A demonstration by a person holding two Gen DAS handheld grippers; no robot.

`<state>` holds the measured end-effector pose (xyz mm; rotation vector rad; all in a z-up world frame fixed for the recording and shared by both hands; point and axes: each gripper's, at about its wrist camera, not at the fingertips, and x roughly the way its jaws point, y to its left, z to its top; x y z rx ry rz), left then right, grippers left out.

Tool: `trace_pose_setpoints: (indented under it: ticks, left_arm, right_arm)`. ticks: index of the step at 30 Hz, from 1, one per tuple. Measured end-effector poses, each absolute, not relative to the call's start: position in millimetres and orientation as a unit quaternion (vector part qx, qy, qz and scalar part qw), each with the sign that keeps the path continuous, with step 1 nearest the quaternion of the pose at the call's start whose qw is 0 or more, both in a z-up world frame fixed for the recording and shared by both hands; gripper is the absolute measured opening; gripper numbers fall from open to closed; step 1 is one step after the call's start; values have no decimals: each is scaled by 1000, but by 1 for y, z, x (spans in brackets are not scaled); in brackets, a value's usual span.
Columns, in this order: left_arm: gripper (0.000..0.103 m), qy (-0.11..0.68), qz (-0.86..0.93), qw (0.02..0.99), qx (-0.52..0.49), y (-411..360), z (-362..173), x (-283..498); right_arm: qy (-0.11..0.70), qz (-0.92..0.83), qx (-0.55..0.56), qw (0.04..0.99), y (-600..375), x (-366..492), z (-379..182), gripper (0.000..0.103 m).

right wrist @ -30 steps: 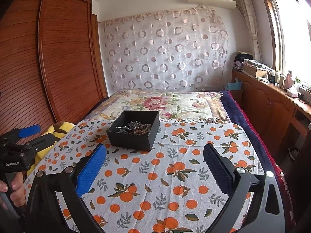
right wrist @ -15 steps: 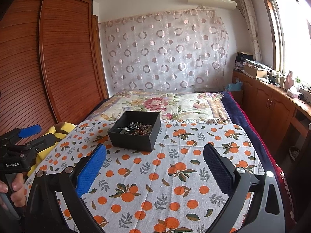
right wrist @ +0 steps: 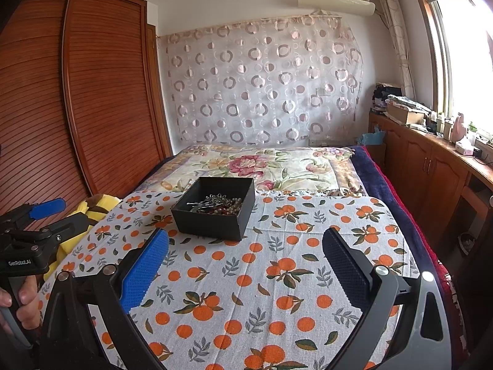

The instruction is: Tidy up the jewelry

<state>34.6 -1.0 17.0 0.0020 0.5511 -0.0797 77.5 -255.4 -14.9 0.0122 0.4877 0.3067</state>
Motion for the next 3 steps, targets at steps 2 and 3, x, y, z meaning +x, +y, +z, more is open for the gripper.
trace_pose_setpoints:
  ticks: [2,3]
  left_arm:
    - [95,272,-40,962,1,-1,18,34]
    - [95,271,-40,962,1,-1,18,34]
  right_arm:
    - [241,151,7,959,-256,78,-15,101]
    - [241,151,7,959,-256,78,-15,101]
